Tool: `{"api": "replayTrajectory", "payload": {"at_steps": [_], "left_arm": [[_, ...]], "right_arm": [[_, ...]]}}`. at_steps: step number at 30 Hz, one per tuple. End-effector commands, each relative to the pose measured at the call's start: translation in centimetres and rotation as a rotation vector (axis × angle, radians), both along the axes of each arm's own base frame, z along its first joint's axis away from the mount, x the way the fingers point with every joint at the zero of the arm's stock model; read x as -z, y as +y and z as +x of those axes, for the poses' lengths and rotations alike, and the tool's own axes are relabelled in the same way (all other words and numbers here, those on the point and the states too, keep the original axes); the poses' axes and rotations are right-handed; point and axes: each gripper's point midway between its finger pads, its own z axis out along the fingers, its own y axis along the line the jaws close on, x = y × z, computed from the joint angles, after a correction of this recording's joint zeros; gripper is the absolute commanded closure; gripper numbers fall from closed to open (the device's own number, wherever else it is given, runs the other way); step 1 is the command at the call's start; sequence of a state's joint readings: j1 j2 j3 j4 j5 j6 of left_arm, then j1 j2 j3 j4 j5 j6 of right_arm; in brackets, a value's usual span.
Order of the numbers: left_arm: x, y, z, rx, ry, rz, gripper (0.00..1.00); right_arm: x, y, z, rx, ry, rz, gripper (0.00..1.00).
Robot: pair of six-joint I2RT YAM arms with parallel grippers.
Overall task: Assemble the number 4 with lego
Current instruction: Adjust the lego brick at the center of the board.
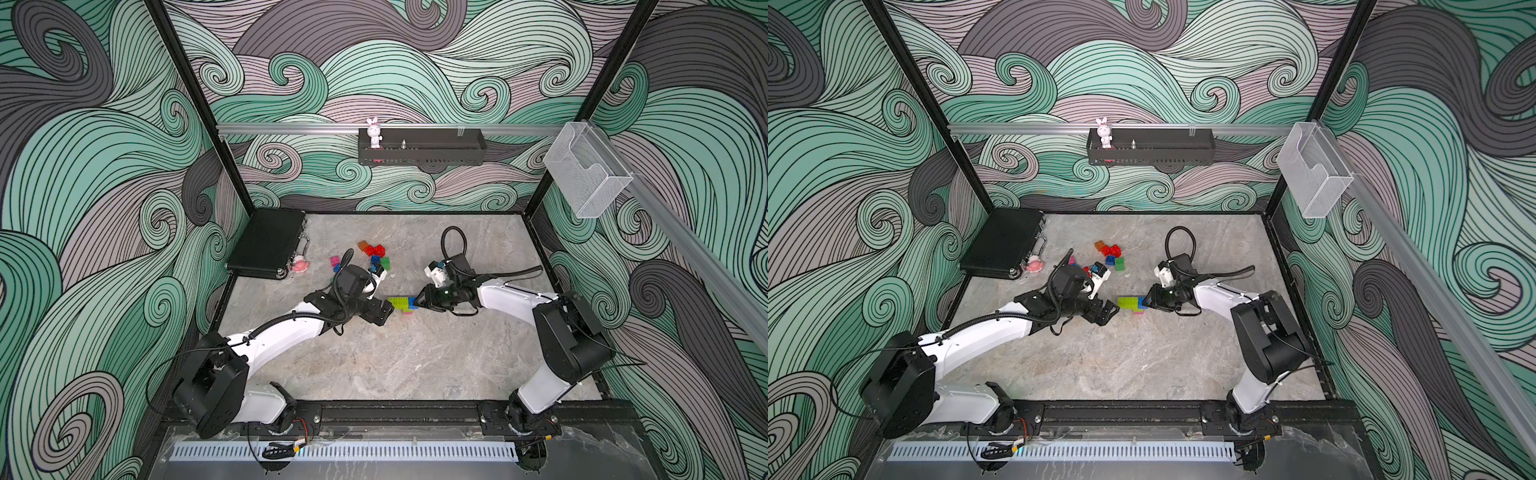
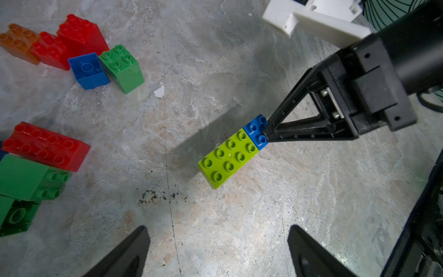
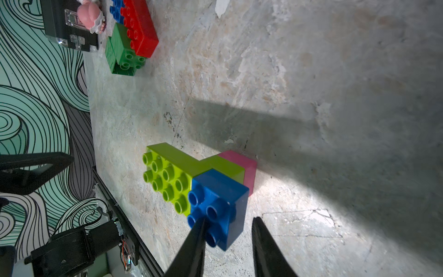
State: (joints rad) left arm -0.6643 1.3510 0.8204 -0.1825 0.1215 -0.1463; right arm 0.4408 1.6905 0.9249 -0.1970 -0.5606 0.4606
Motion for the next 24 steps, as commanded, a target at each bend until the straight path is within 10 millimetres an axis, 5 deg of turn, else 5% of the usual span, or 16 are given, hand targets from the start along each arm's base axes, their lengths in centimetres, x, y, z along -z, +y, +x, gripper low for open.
{"api": "replayTrajectory", "payload": {"at_steps": [1, 24], "left_arm": [[-2.1, 0.3, 1.8, -0.075, -0.070, -0.004, 0.04], [-2.7, 4.4, 3.1, -0.331, -0.091, 0.058, 0.01]], "right_arm": [[0.5, 0.4, 0.1, -0.045, 0.005, 0.006, 0.66], [-2.0, 1.3, 1.2, -0.098, -0.050, 0.020, 0.55]]}}
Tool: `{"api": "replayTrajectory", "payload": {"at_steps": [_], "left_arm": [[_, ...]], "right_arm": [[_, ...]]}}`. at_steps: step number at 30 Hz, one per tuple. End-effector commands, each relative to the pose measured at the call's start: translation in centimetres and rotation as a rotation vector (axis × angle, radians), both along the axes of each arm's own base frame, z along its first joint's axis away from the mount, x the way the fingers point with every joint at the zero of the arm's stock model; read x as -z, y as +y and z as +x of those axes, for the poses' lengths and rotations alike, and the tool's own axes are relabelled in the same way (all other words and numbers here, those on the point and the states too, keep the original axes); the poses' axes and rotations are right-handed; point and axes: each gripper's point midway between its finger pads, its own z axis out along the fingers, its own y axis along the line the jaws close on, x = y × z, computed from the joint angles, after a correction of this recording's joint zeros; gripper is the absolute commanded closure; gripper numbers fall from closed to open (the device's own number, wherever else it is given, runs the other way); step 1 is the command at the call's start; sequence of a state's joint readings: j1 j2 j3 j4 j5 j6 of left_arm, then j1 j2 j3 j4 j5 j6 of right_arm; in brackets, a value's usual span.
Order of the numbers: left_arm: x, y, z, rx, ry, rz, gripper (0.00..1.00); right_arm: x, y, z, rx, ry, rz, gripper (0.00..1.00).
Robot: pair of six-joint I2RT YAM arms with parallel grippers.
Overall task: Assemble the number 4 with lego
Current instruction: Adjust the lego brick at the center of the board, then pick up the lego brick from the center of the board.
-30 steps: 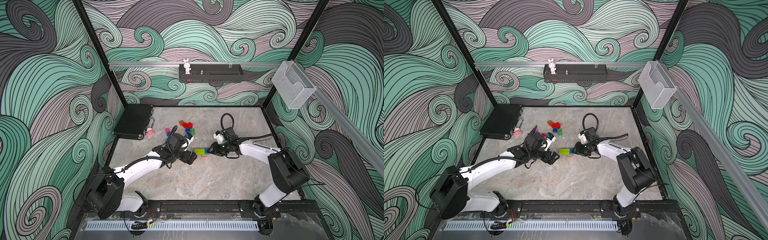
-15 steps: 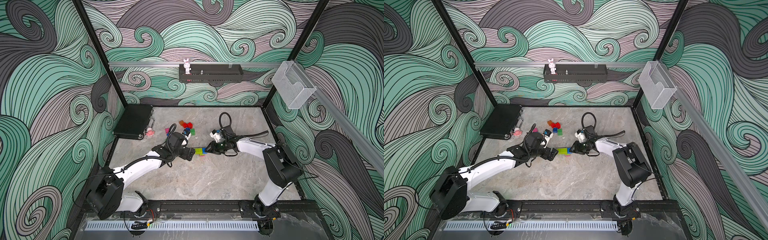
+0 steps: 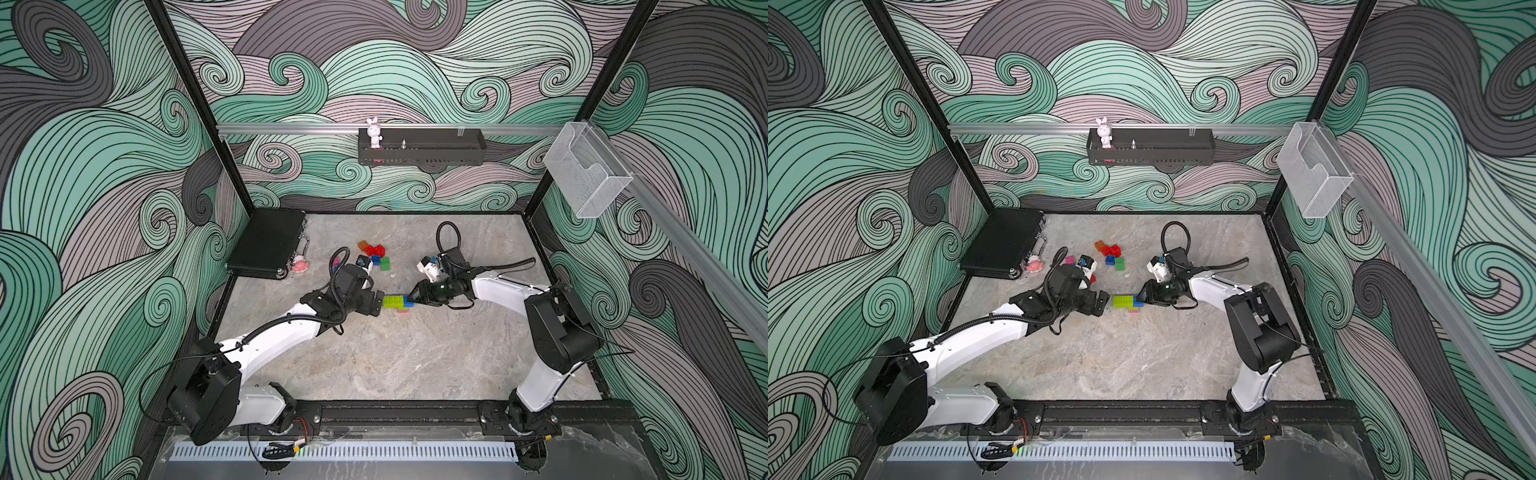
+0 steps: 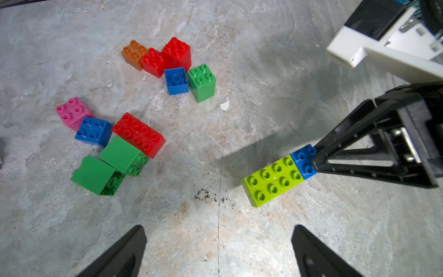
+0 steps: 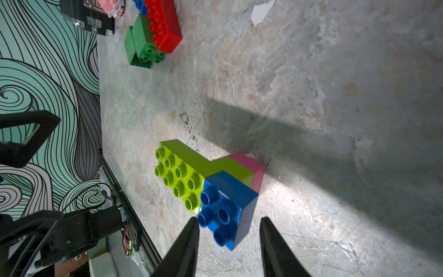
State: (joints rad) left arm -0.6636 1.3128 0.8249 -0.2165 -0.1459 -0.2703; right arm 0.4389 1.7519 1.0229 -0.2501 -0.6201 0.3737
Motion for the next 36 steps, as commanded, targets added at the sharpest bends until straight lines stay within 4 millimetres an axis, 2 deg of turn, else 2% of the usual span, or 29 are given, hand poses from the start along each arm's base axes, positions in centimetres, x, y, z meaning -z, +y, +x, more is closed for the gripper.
{"api": "replayTrajectory", "payload": {"at_steps": [1, 6, 9, 12, 14, 17, 21, 25, 32, 36], "left_arm": [[-1.8, 0.5, 0.8, -0.061, -0.026, -0.017, 0.01], [-2.6, 1.3, 1.1, -0.116, -0.040, -0.030, 0.02], [-3.4, 3.1, 1.4, -0.201, -0.073, -0.012, 0.01], [-4.1, 5.0, 1.5, -0.283, -0.104, 0.010, 0.01], [-4.5, 6.2, 1.5, -0.337, -0.124, 0.024, 0.01], [-5.0, 7.9, 1.3, -0.414, -0.151, 0.043, 0.02], [-4.7, 10.0, 0.7, -0.515, -0.185, 0.048, 0.01], [-4.1, 11.1, -0.4, -0.552, -0.175, 0.043, 0.01], [-3.5, 12.1, -1.6, -0.567, -0.175, 0.032, 0.01], [-3.7, 12.4, -1.8, -0.568, -0.189, 0.025, 0.01]], "right_arm": [[-1.1, -0.3, 0.4, 0.001, -0.033, -0.016, 0.54], [-1.7, -1.5, 1.1, 0.053, -0.085, -0.097, 0.48], [-2.7, -2.3, 1.7, 0.086, -0.148, -0.157, 0.43], [-3.5, -1.8, 2.2, 0.052, -0.195, -0.215, 0.38], [-3.3, -0.8, 2.7, 0.004, -0.221, -0.269, 0.35], [-2.9, 1.2, 4.4, -0.037, -0.262, -0.339, 0.29], [-1.5, 3.7, 7.9, -0.034, -0.300, -0.418, 0.26], [-0.3, 5.8, 11.1, -0.030, -0.330, -0.477, 0.26], [2.3, 7.3, 14.5, -0.046, -0.325, -0.625, 0.28], [2.8, 7.9, 15.6, -0.044, -0.330, -0.661, 0.32]]}}
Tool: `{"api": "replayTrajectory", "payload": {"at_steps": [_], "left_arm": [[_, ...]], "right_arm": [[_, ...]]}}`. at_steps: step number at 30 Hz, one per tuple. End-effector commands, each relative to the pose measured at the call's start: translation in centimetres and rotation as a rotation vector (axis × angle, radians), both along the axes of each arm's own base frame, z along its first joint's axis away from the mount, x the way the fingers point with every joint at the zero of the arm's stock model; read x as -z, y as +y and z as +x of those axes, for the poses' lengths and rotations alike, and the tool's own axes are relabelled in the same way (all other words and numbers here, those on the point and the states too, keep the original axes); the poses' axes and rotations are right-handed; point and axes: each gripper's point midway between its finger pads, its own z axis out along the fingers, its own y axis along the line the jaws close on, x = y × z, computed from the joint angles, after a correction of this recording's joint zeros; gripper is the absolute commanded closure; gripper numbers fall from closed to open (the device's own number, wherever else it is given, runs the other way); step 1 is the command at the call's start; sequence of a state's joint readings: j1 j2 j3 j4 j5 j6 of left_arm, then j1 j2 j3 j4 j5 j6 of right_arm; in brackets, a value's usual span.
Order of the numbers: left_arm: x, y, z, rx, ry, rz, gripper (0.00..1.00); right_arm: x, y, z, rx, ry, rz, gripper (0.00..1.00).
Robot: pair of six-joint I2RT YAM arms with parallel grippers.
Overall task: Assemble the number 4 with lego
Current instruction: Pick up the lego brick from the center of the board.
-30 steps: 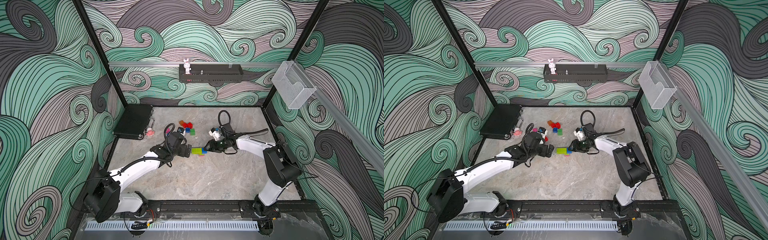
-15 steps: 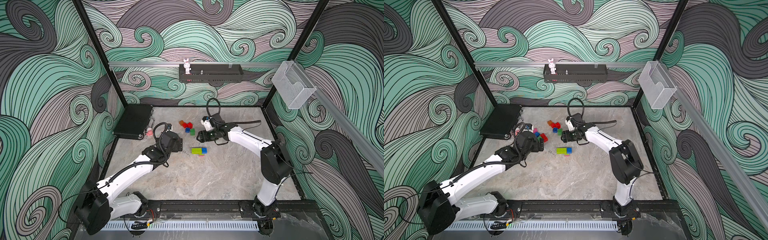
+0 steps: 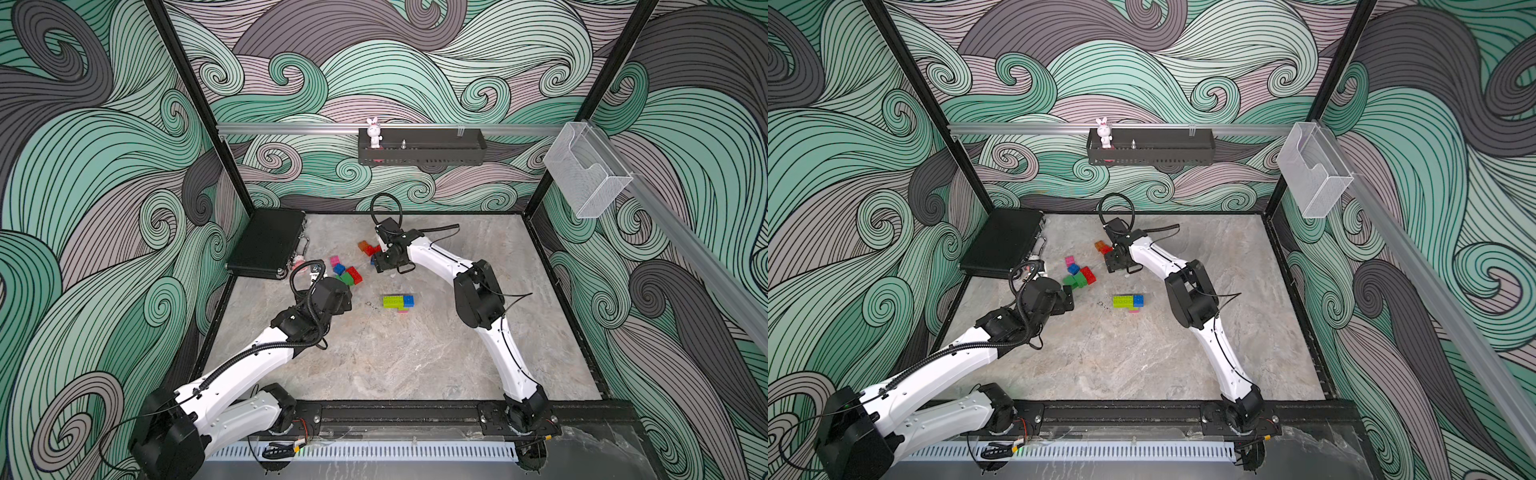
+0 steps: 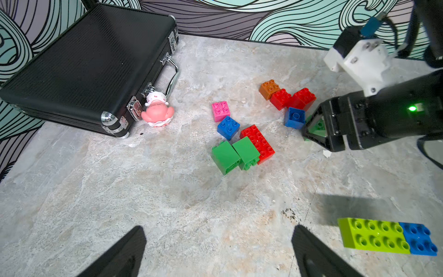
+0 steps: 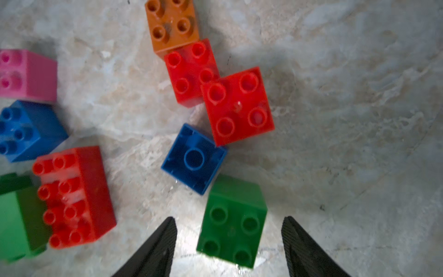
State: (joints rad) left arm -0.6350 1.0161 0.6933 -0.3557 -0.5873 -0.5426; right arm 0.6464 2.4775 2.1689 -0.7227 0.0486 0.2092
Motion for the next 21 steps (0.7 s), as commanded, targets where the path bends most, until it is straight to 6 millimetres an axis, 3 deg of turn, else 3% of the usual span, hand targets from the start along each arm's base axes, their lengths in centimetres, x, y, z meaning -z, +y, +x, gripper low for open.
{"api": "replayTrajectory", "payload": {"at_steps": [1, 8, 13, 16, 21], "left_arm": [[-0.4, 1.1, -0.1, -0.045, -0.019, 0.005, 0.01], [-0.2, 0.8, 0.1, -0.020, -0.008, 0.033, 0.01], [0.1, -1.1, 0.2, 0.091, 0.014, 0.001, 0.01], [0.4, -1.9, 0.2, 0.124, 0.034, -0.016, 0.01], [1.1, -2.5, 0.4, 0.140, 0.091, -0.001, 0.01]], "right_arm": [[-0.1, -0.8, -0.2, 0.007, 0.006, -0.085, 0.34], [-0.5, 0.1, 0.3, -0.005, -0.001, -0.053, 0.52], [-0.5, 0.1, 0.3, -0.022, -0.009, -0.065, 0.62], [-0.7, -0.2, 0.2, -0.031, -0.011, -0.072, 0.62], [-0.2, 0.2, -0.5, -0.052, 0.018, -0.056, 0.55]]}}
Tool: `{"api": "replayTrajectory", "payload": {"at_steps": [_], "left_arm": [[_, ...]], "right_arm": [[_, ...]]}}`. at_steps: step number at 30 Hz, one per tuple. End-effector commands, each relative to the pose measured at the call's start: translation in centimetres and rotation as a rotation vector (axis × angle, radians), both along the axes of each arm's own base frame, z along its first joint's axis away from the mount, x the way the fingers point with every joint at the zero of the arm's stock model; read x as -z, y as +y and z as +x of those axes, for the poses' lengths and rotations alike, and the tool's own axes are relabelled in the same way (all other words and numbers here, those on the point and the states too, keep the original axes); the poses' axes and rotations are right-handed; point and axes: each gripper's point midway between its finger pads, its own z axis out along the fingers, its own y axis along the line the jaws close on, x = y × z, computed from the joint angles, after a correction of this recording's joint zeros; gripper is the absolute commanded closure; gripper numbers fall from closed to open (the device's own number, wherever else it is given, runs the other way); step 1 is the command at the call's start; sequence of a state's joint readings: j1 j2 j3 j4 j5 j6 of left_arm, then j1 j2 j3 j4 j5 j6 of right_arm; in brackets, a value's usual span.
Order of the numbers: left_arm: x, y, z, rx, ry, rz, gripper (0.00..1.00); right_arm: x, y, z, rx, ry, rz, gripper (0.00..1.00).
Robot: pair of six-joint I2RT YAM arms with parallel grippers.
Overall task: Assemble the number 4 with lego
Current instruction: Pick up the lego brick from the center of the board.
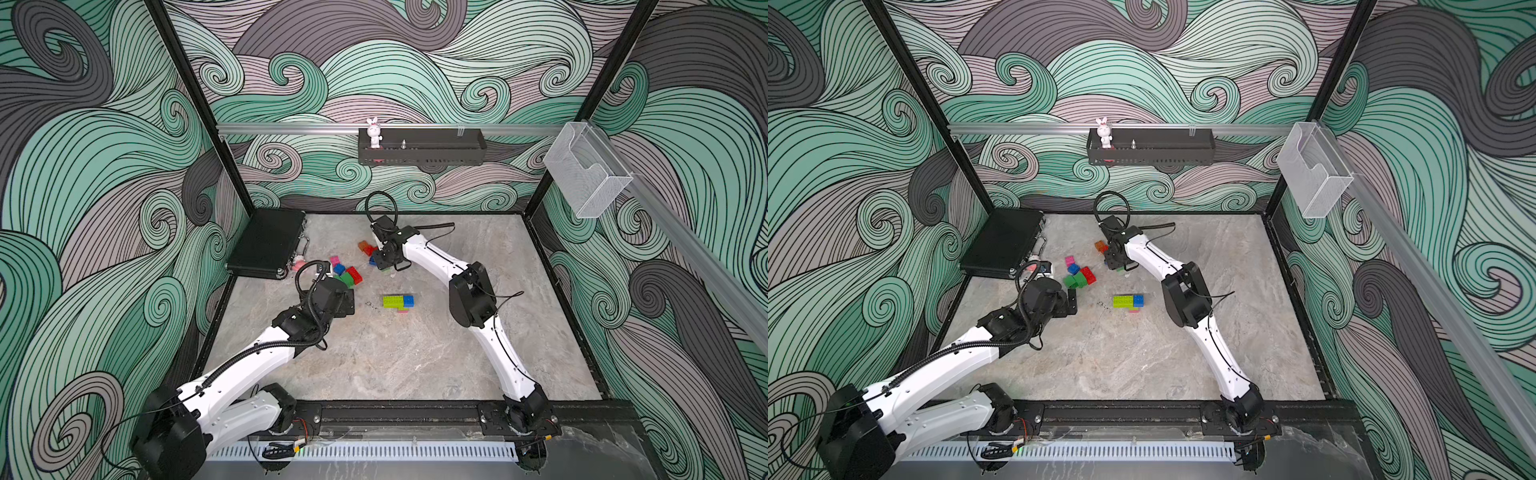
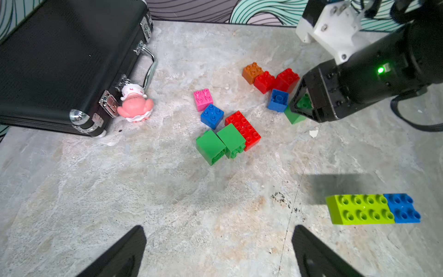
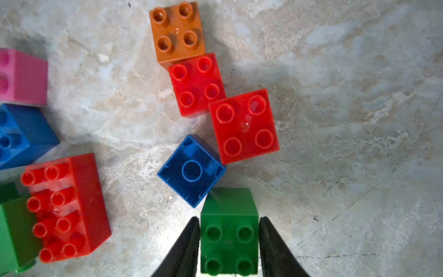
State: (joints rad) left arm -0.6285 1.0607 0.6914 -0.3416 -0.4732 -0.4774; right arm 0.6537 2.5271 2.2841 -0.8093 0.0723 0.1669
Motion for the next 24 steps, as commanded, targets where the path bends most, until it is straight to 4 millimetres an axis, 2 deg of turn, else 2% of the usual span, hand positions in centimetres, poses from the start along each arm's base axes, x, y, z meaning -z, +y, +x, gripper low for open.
{"api": "replayTrajectory", "payload": {"at_steps": [1, 5, 10, 17, 20, 24], "left_arm": [[-0.6, -0.8, 0.4, 0.028, 0.024, -0.006, 0.01], [-0.4, -1.0, 0.4, 0.036, 0.043, -0.008, 0.01], [0.0, -1.1, 0.4, 0.040, 0.054, -0.003, 0.01], [0.7, -1.3, 0.5, 0.044, 0.088, 0.012, 0.01], [1.0, -1.7, 0.6, 0.051, 0.100, 0.007, 0.01], [2.1, -2.6, 1.0, 0.048, 0.160, -0.011, 0.01]], "right_arm": [[0.5, 0.0, -0.9, -0.015, 0.030, -0.010, 0.54], [1.1, 0.2, -0.9, -0.022, 0.037, -0.013, 0.53], [1.5, 0.2, -0.5, -0.028, 0.023, -0.026, 0.58], [1.8, 0.3, -0.4, -0.043, 0.025, -0.031, 0.60], [0.6, 0.3, -0.5, -0.051, 0.013, -0.019, 0.68], [-3.5, 0.1, -1.5, -0.066, -0.016, 0.020, 0.76]]}}
